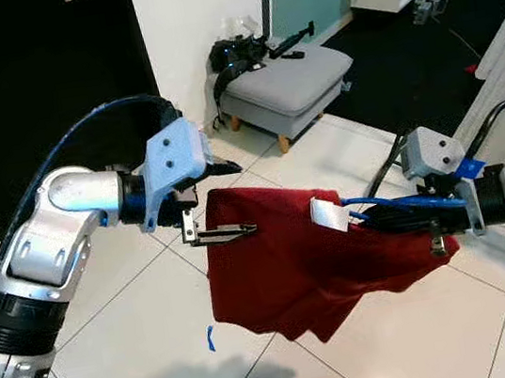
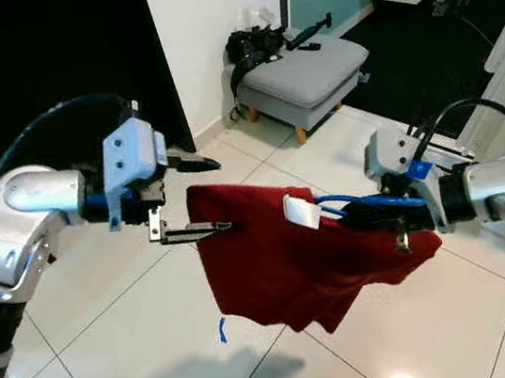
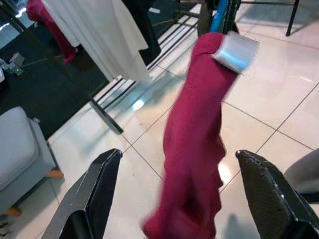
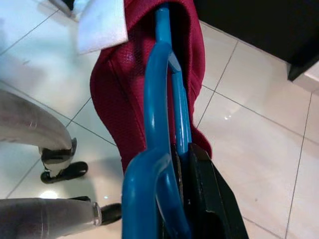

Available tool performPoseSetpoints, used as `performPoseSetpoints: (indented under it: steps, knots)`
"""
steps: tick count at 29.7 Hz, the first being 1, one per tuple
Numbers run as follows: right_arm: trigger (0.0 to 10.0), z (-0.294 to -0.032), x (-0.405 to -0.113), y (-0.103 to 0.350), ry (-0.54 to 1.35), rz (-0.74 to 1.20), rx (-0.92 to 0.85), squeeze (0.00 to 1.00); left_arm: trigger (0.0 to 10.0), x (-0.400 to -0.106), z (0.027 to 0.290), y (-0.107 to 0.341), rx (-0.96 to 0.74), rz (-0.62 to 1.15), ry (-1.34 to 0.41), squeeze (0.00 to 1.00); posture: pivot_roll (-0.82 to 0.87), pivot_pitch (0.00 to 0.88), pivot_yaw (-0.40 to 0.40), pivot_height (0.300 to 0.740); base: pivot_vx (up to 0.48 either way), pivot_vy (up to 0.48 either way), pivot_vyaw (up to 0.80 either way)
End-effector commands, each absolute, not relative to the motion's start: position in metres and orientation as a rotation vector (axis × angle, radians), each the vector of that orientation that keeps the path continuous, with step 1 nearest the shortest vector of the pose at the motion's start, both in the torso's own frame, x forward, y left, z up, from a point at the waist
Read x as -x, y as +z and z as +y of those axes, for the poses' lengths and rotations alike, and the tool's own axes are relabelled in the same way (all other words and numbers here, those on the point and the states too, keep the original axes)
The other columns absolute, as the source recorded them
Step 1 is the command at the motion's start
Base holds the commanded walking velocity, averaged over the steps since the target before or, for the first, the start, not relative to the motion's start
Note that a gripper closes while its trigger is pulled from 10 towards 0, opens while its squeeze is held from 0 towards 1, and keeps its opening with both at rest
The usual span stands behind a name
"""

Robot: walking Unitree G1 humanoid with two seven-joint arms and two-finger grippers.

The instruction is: Hang hanger

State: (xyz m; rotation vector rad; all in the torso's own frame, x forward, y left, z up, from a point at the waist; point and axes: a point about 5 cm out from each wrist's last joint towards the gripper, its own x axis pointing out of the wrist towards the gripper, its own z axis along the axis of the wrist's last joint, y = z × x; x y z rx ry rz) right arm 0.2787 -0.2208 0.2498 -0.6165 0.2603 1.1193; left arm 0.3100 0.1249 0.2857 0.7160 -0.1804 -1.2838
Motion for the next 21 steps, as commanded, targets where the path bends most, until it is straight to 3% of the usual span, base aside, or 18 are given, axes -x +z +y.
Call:
performPoseSetpoints:
  steps: [1, 5, 6, 7, 8, 21]
  knots:
    - [10.0, -0.211, -0.276, 0.252, 1.170, 0.231, 0.658, 0.00, 10.0, -0.311, 0.125, 0.282, -0.741, -0.138, -1.283, 0.00, -0.02, 0.106, 0.031, 0.740, 0.000, 0.000, 0.00]
    - [10.0, -0.206, -0.277, 0.251, 1.188, 0.227, 0.675, 0.00, 10.0, -0.311, 0.125, 0.278, -0.743, -0.110, -1.297, 0.00, -0.02, 0.108, 0.030, 0.740, 0.000, 0.000, 0.00]
    - [10.0, -0.205, -0.278, 0.251, 1.194, 0.226, 0.683, 0.00, 3.5, -0.310, 0.124, 0.276, -0.742, -0.099, -1.314, 0.00, -0.01, 0.108, 0.030, 0.740, 0.000, 0.000, 0.00]
    - [10.0, -0.205, -0.278, 0.251, 1.194, 0.226, 0.683, 0.00, 3.5, -0.310, 0.124, 0.276, -0.742, -0.099, -1.314, 0.00, -0.01, 0.108, 0.030, 0.740, 0.000, 0.000, 0.00]
    - [10.0, -0.203, -0.279, 0.251, 1.201, 0.224, 0.689, 0.00, 0.0, -0.309, 0.125, 0.275, -0.745, -0.084, -1.331, 0.00, -0.01, 0.109, 0.030, 0.740, 0.000, 0.000, 0.00]
    - [10.0, -0.195, -0.281, 0.246, 1.230, 0.222, 0.714, 0.00, 0.0, -0.308, 0.133, 0.261, -0.870, 0.038, -1.325, 0.00, -0.01, 0.108, 0.029, 0.740, 0.000, 0.000, 0.00]
